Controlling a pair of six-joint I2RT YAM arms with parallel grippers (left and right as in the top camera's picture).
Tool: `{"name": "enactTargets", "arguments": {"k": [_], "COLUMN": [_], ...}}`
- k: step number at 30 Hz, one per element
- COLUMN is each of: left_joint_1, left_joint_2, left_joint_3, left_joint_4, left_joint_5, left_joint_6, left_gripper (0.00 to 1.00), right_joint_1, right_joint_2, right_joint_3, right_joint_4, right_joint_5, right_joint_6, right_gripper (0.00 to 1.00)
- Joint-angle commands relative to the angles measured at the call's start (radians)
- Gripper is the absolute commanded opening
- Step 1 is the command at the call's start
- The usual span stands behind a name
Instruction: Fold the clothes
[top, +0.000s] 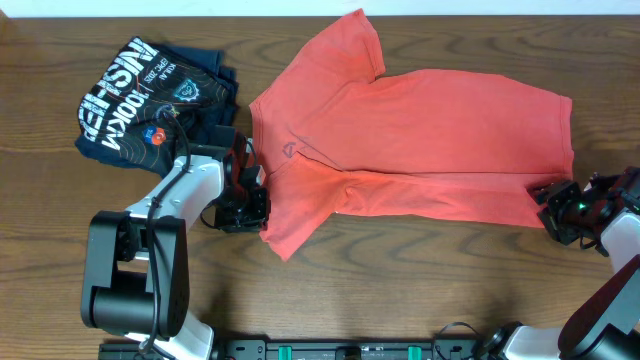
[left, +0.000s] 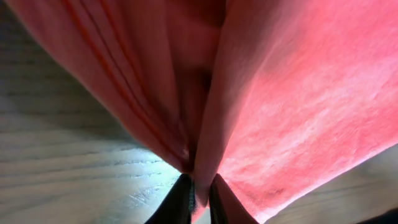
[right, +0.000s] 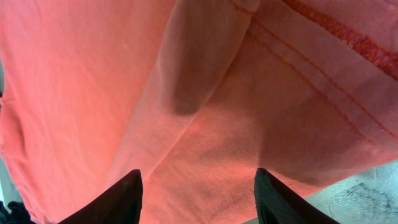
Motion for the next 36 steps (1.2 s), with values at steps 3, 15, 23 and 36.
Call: {"name": "enactTargets", "arguments": {"k": [3, 15, 23, 36], "left_joint_1": [0.001, 0.001, 0.001, 0.0], "left_joint_2": [0.002, -0.04, -0.045, -0.045], "left_joint_3": [-0.005, 0.209, 0.271, 0.35], "left_joint_4": [-0.009, -0.123, -0.05, 0.22], "left_joint_5": [0.009, 0.01, -0.026, -0.067], "left_joint_6": [0.002, 0.044, 0.105, 0.249], "left_gripper": [0.06, 0.06, 0.06, 0.06], "right_joint_1": [0.005, 0.005, 0.005, 0.005], "right_joint_2": [0.01, 0.01, 0.01, 0.01], "right_joint_3": [0.008, 0.008, 0.008, 0.008], "right_joint_4": [0.0, 0.007, 0.018, 0.042], "right_joint_5": [0.011, 0.011, 0.012, 0.025], "right_joint_6": [-0.018, -0.018, -0.018, -0.003], "right_gripper": [0.56, 0.56, 0.56, 0.56]}}
